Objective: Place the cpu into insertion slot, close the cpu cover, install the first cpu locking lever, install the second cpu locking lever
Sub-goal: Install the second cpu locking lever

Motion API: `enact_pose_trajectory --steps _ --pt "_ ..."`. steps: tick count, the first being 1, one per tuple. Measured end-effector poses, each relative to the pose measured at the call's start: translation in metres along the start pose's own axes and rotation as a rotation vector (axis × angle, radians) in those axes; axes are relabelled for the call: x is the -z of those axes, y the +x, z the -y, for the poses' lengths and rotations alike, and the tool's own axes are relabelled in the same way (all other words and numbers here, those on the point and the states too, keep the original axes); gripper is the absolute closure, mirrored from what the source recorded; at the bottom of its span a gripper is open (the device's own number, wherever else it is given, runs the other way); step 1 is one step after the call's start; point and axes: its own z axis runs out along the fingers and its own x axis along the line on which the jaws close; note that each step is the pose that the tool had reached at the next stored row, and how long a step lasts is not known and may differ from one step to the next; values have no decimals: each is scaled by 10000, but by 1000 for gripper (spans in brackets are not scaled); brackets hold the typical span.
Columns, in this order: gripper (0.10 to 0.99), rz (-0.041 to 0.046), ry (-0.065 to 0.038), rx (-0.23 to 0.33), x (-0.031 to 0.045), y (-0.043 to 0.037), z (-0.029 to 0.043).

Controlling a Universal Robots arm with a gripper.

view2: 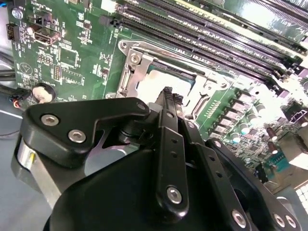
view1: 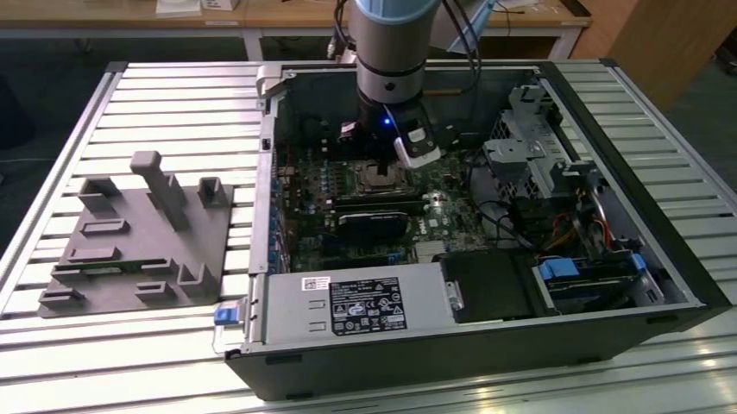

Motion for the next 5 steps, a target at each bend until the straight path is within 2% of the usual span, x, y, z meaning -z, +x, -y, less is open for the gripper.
enact_pose_trajectory --steps 5 --pt "980 3 14 0 0 0 0"
